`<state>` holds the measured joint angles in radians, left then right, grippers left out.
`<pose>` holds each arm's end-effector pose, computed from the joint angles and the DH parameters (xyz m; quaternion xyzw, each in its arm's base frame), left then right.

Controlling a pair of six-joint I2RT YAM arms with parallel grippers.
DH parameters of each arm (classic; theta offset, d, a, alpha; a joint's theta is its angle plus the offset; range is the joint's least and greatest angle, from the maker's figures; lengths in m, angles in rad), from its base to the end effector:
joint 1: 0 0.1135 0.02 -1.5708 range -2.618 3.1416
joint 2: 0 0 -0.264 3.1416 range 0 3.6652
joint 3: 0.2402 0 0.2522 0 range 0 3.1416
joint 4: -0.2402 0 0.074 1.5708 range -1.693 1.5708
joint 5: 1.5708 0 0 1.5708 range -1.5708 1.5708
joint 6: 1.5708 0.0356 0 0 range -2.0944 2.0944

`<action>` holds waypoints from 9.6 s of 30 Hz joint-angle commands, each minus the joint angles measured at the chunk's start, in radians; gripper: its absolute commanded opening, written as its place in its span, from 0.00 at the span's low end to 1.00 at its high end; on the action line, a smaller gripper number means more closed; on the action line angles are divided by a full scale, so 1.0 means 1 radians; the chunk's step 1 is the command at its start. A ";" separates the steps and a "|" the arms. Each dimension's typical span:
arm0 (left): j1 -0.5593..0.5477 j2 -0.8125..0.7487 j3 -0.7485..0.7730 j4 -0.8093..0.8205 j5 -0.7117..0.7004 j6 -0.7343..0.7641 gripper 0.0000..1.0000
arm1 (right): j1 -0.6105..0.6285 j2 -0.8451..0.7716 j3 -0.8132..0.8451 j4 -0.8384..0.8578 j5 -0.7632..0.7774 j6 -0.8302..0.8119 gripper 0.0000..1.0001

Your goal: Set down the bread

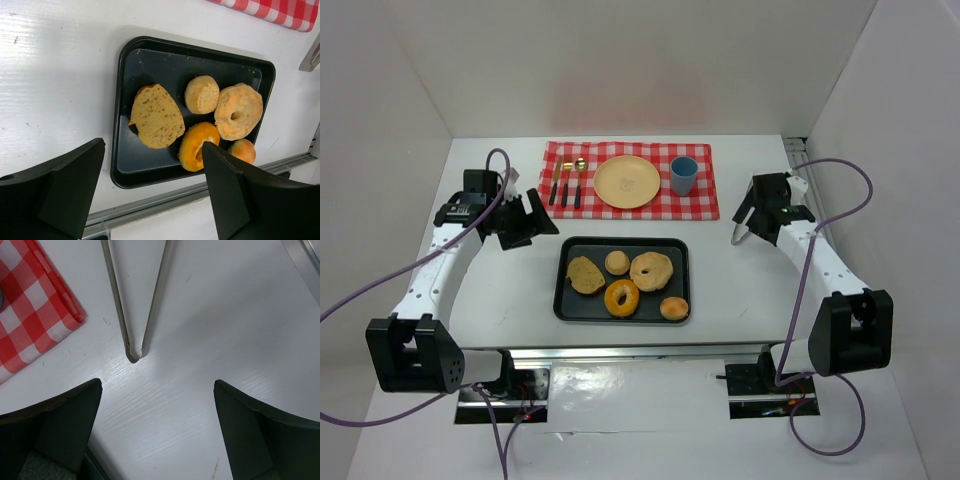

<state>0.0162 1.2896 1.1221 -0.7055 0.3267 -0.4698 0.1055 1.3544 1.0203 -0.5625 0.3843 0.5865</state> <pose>0.2676 -0.0071 0.3029 -0.1691 0.9134 -0.2248 0.2943 0.2810 0.0163 0.2641 0.2820 0.8846 -0.0594 0.3665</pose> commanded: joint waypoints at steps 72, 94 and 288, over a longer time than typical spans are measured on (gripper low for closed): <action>-0.007 0.116 0.121 -0.056 -0.355 -0.038 1.00 | 0.304 -0.271 0.034 -0.184 -0.459 -0.076 0.40; -0.203 -0.013 0.105 0.077 0.035 0.054 1.00 | 0.430 -0.307 -0.025 -0.329 -0.614 0.058 0.61; -0.144 0.093 0.160 -0.058 -0.126 0.026 1.00 | 0.396 0.738 0.882 0.016 -0.265 -0.260 0.44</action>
<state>-0.1322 1.3842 1.2476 -0.7609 0.1989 -0.4263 0.4973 2.0922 1.8870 -0.6376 0.1638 0.3252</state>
